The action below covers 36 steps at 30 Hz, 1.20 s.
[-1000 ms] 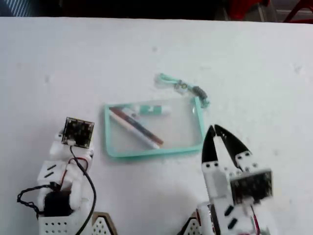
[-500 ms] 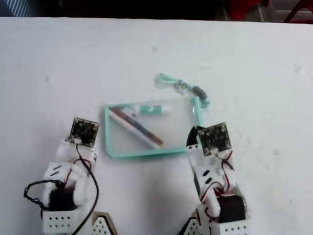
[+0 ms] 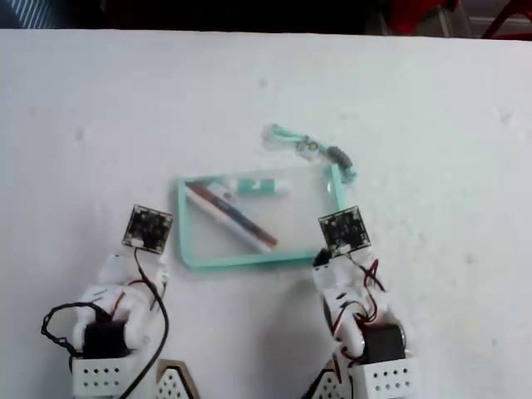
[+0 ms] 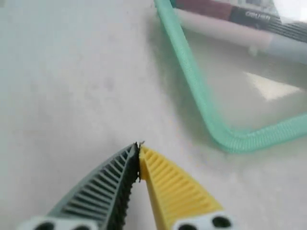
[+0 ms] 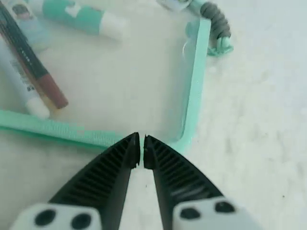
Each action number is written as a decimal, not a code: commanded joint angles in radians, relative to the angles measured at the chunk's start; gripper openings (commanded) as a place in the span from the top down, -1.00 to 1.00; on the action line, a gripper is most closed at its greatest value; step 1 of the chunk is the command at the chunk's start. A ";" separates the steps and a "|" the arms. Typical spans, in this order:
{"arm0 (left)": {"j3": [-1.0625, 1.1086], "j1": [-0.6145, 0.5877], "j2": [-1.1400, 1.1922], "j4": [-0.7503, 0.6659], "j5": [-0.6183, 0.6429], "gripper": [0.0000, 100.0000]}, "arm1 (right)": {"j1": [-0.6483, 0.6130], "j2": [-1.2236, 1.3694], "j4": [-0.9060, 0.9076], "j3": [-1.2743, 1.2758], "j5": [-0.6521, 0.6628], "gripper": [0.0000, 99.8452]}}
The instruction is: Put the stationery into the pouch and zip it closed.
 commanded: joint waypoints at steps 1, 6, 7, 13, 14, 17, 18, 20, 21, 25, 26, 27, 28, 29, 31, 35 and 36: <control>-0.002 -0.008 -0.010 0.084 0.000 0.95 | -0.010 -0.004 0.186 0.009 0.003 0.96; -0.005 -0.010 -0.010 0.124 0.000 0.95 | -0.010 -0.001 0.189 0.009 0.002 0.97; -0.003 -0.010 -0.010 0.124 0.000 0.95 | -0.010 -0.001 0.189 0.009 0.002 0.97; -0.003 -0.004 -0.010 0.124 0.002 0.95 | -0.010 -0.001 0.189 0.009 0.002 0.97; -0.003 -0.007 -0.010 0.124 0.002 0.95 | -0.010 -0.001 0.189 0.009 0.002 0.97; -0.003 -0.007 -0.010 0.124 0.000 0.95 | -0.010 -0.002 0.189 0.009 0.005 0.97; -0.003 -0.007 -0.010 0.124 0.000 0.95 | -0.010 -0.002 0.189 0.009 0.005 0.97; -0.003 -0.007 -0.010 0.124 0.000 0.95 | -0.010 -0.002 0.189 0.009 0.005 0.97; -0.003 -0.007 -0.010 0.124 0.000 0.95 | -0.010 -0.002 0.189 0.009 0.005 0.97; -0.003 -0.007 -0.010 0.124 0.000 0.95 | -0.010 -0.002 0.189 0.009 0.005 0.97; -0.003 -0.007 -0.010 0.124 0.000 0.95 | -0.010 -0.002 0.189 0.009 0.005 0.97; -0.003 -0.007 -0.010 0.124 0.000 0.95 | -0.010 -0.002 0.189 0.009 0.005 0.97; -0.003 -0.007 -0.010 0.124 0.000 0.95 | -0.010 -0.002 0.189 0.009 0.005 0.97; -0.003 -0.007 -0.010 0.124 0.000 0.95 | -0.010 -0.002 0.189 0.009 0.005 0.97; -0.003 -0.007 -0.010 0.124 0.000 0.95 | -0.010 -0.002 0.189 0.009 0.005 0.97; -0.003 -0.007 -0.010 0.124 0.000 0.95 | -0.010 -0.002 0.189 0.009 0.005 0.97; -0.003 -0.007 -0.010 0.124 0.000 0.95 | -0.010 -0.002 0.189 0.009 0.005 0.97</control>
